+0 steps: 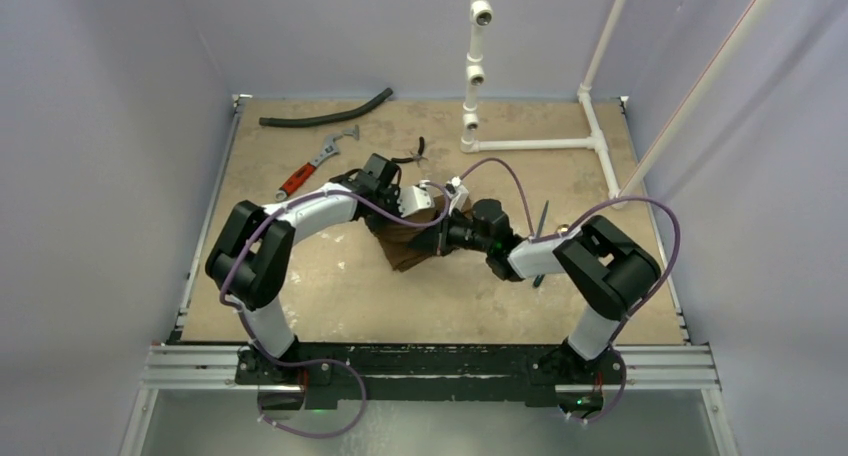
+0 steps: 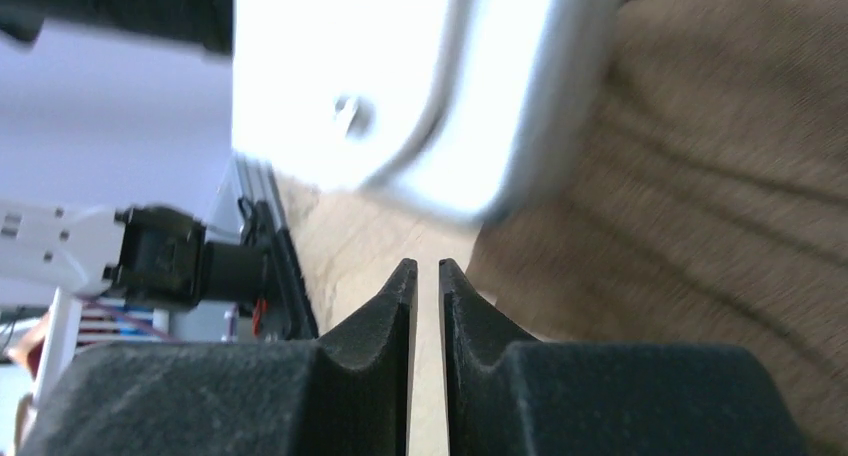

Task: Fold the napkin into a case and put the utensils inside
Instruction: Smooth out the 2/3-rectangle-folded napkin at the center of the board.

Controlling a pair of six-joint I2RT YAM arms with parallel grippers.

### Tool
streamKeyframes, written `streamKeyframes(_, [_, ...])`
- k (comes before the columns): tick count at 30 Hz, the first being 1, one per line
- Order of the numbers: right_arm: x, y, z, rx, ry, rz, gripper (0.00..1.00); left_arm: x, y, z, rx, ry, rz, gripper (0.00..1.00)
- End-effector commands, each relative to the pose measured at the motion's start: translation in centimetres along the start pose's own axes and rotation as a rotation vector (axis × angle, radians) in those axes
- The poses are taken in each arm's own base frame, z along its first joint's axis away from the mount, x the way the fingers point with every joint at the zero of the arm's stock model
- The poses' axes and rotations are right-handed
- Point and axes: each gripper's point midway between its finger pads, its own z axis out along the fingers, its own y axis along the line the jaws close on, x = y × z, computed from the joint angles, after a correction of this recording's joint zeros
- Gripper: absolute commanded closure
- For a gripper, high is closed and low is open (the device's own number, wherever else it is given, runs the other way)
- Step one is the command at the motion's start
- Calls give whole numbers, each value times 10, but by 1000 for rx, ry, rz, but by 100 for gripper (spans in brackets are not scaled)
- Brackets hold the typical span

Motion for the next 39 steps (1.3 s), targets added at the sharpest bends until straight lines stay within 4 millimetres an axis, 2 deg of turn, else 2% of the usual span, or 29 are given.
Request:
streamKeyframes(1, [-11, -19, 13, 44, 18, 16, 85, -8, 1, -6, -17, -53, -16, 71])
streamKeyframes(5, [-8, -30, 20, 59, 25, 25, 86, -12, 8, -21, -24, -63, -45, 62])
streamKeyframes(10, [8, -41, 14, 75, 24, 71, 88, -32, 17, -55, 11, -153, -80, 61])
streamKeyframes(13, [17, -50, 12, 93, 18, 94, 89, -30, -1, -65, 86, -189, -24, 60])
streamKeyframes(16, [25, -56, 11, 94, 19, 122, 90, -7, -21, -56, 129, -141, 20, 59])
streamKeyframes(20, [30, -58, 10, 94, 15, 144, 91, 19, -32, -43, 129, -68, 47, 59])
streamKeyframes(26, [34, -56, 4, 93, 19, 156, 92, 22, -37, -32, 92, -67, 71, 59])
streamKeyframes(32, [40, -55, 2, 79, 26, 181, 93, 16, -27, -28, 34, -74, 81, 59])
streamKeyframes(39, [38, -53, 6, 62, 19, 195, 94, 22, -47, -16, 84, -41, 85, 64])
